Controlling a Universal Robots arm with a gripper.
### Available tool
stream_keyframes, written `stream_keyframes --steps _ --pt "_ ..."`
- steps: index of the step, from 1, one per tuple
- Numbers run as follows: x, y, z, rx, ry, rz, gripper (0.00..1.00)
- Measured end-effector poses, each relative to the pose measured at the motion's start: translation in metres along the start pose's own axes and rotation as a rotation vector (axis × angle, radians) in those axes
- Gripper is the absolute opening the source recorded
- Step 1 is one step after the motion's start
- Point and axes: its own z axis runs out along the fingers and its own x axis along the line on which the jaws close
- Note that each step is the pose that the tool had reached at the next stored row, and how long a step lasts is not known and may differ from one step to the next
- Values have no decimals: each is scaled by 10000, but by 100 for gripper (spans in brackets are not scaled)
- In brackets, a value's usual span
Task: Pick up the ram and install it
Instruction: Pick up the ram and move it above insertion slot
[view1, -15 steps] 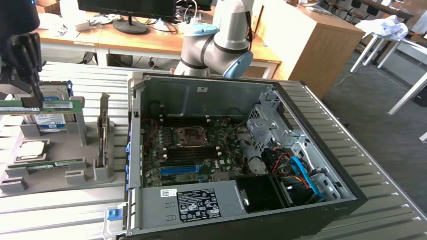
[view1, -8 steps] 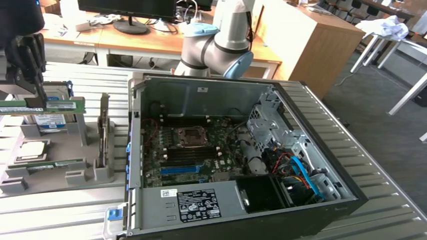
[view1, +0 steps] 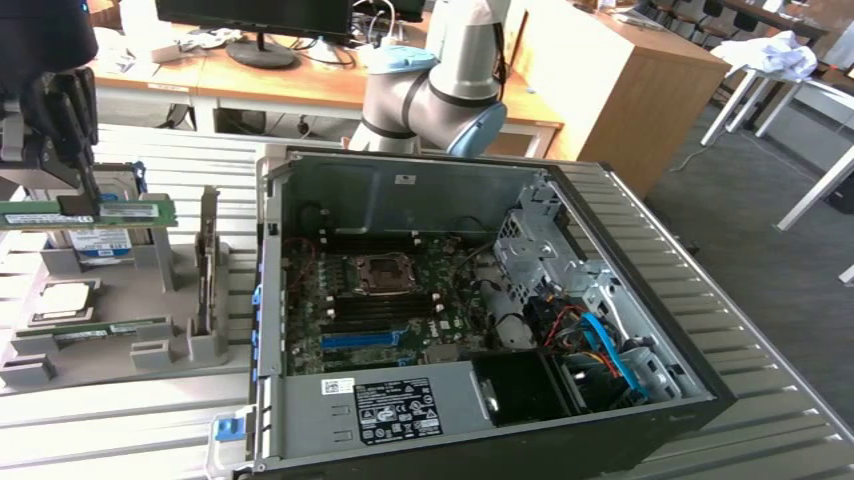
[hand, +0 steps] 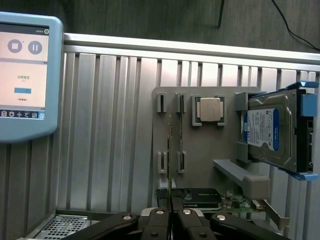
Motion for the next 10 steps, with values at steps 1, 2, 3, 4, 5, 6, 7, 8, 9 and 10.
stream_keyframes --steps 1,2,3,4,5,6,7,8,9,10 --pt "0 -4 0 1 0 1 12" --pt "1 -7 0 0 0 0 12" --pt "1 -11 0 0 0 0 12" --pt "1 -14 0 0 0 0 12" --pt "1 -18 0 0 0 0 12" --pt "1 -22 0 0 0 -1 12" --pt "1 -26 0 0 1 0 12" --pt "1 -29 0 0 0 0 12" --pt "2 -32 0 0 0 0 12" --pt "2 -36 0 1 0 0 12"
